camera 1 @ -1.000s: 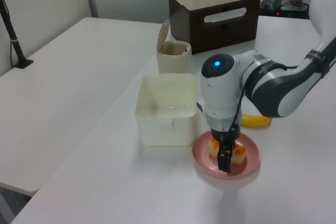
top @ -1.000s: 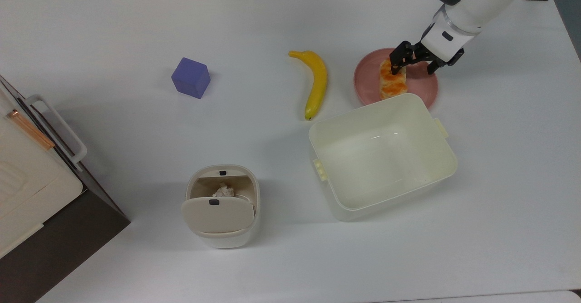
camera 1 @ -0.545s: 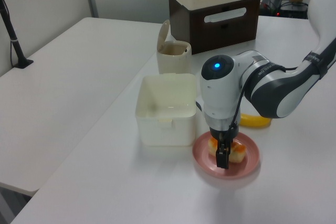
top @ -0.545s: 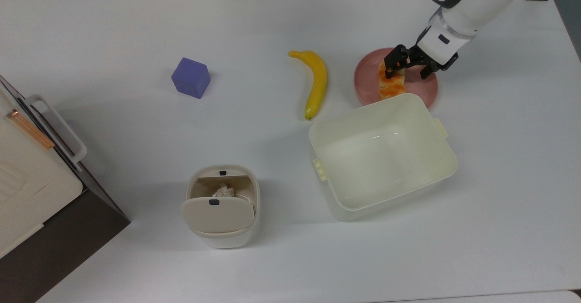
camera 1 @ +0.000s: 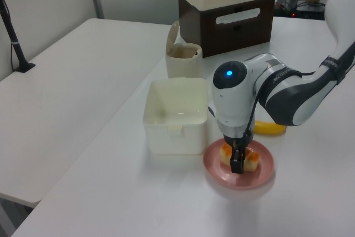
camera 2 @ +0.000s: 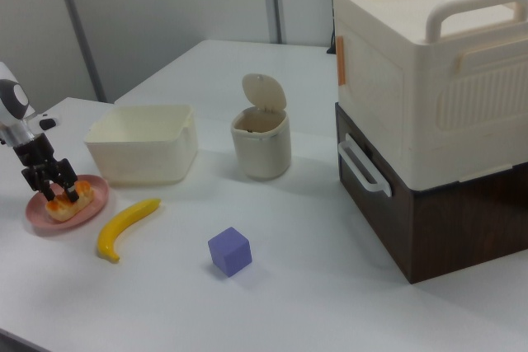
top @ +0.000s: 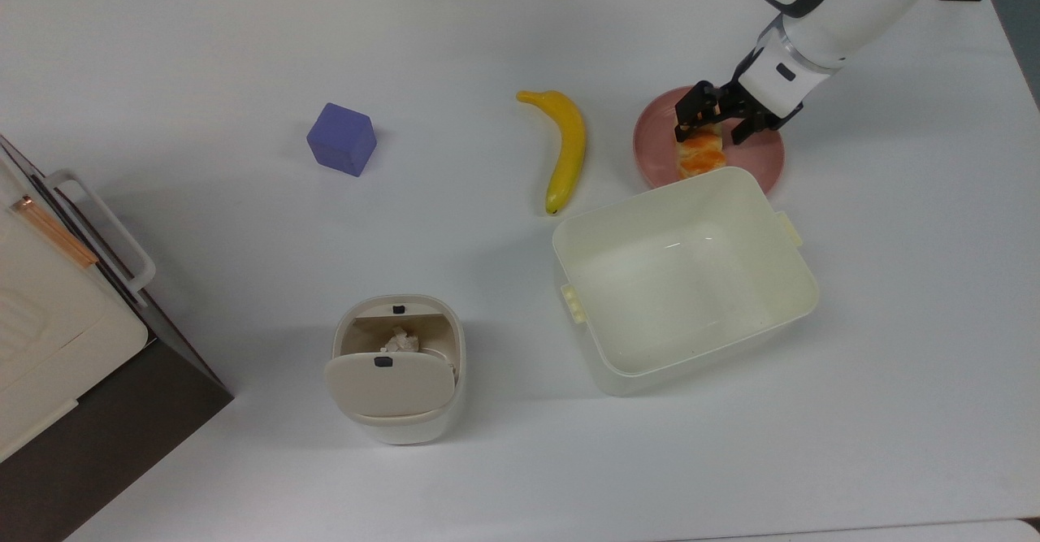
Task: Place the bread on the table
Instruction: 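Lower the gripper and close it on the orange-topped bread roll, then lift the bread roll off the plate and carry it beside the purple cube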
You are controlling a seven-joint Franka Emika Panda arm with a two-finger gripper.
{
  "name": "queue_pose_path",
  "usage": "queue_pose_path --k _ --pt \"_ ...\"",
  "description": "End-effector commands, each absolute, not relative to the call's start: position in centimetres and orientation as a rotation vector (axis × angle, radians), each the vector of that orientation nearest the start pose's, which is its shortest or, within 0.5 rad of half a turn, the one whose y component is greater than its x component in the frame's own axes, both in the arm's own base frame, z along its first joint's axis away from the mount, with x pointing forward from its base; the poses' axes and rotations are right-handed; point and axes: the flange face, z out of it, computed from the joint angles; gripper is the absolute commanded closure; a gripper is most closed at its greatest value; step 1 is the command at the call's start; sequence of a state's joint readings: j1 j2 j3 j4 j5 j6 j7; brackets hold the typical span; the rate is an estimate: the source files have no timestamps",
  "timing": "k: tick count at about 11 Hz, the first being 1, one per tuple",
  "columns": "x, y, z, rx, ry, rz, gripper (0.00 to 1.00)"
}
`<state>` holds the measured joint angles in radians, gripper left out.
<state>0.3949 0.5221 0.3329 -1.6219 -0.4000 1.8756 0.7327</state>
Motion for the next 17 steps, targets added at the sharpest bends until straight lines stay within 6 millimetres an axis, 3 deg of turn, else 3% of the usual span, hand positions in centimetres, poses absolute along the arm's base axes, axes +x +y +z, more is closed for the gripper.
queue_pose_path --k 1,2,5,8,10,12,14,17 --pt "51.7 38.8 31.6 -3.475 -0.241 0.057 0.85" --pt "51.7 38.8 31.6 -3.477 -0.236 0.058 1.0" --pt "52.2 38.3 33.1 -3.471 -0.203 0.023 1.0" --pt "52.8 35.7 37.1 -3.489 -0.121 -0.012 1.0" --pt "54.9 30.2 41.1 -3.486 0.016 -0.051 1.0" --pt "56.1 24.2 44.0 -3.486 0.018 -0.036 1.0" --pt "57.5 20.3 43.3 -3.489 0.073 0.017 1.0" --pt "57.9 16.1 39.3 -3.509 0.059 0.172 1.0"
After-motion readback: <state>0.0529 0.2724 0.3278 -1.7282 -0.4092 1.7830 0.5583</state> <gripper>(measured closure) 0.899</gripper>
